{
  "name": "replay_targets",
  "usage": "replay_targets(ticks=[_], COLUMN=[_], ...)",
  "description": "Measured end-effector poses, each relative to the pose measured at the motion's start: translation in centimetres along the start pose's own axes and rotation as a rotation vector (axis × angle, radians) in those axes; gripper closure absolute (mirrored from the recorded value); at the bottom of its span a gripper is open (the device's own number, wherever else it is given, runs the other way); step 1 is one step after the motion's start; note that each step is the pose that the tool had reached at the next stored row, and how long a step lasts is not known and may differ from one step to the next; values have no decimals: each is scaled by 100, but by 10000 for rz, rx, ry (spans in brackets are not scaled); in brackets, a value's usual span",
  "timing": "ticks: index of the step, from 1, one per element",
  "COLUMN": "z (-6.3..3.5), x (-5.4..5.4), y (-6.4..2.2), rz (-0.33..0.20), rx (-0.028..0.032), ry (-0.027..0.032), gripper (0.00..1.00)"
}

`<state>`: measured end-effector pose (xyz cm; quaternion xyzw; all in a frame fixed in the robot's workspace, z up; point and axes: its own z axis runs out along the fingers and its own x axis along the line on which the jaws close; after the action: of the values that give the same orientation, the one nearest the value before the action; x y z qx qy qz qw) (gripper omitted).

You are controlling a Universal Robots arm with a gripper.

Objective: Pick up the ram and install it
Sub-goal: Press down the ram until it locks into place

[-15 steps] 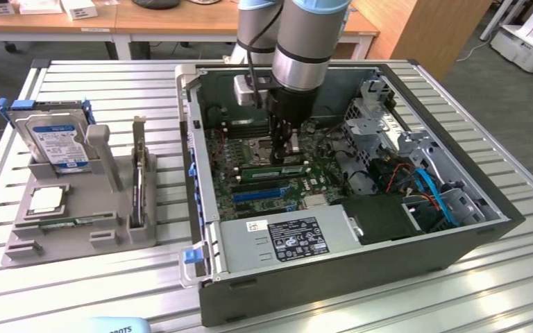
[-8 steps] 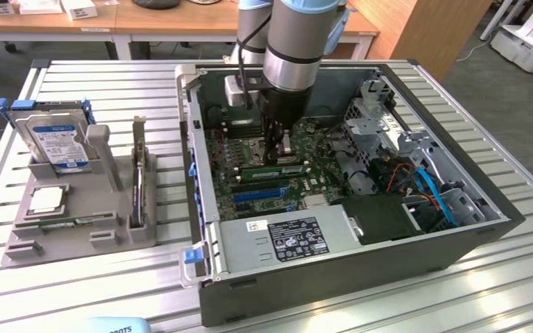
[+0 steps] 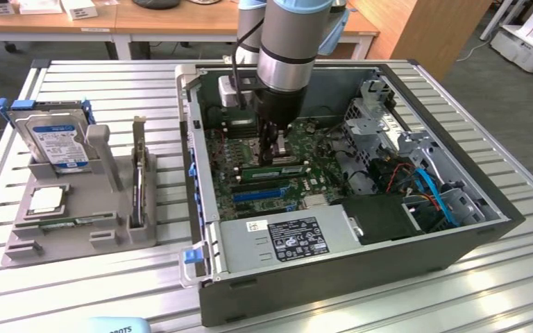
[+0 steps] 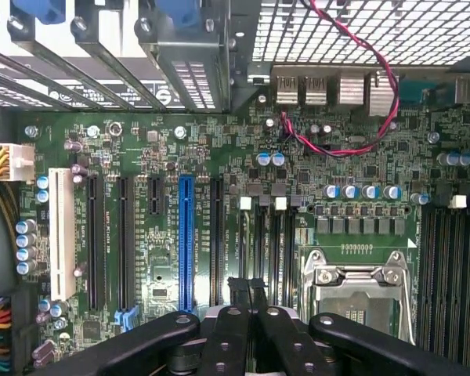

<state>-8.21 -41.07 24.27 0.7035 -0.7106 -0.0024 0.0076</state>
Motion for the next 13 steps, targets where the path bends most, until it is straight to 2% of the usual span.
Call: replay_targets(ticks=[13], z=[44], x=[-1], y=[4], rz=[1], rx=[1], ry=[-2], gripper=[90])
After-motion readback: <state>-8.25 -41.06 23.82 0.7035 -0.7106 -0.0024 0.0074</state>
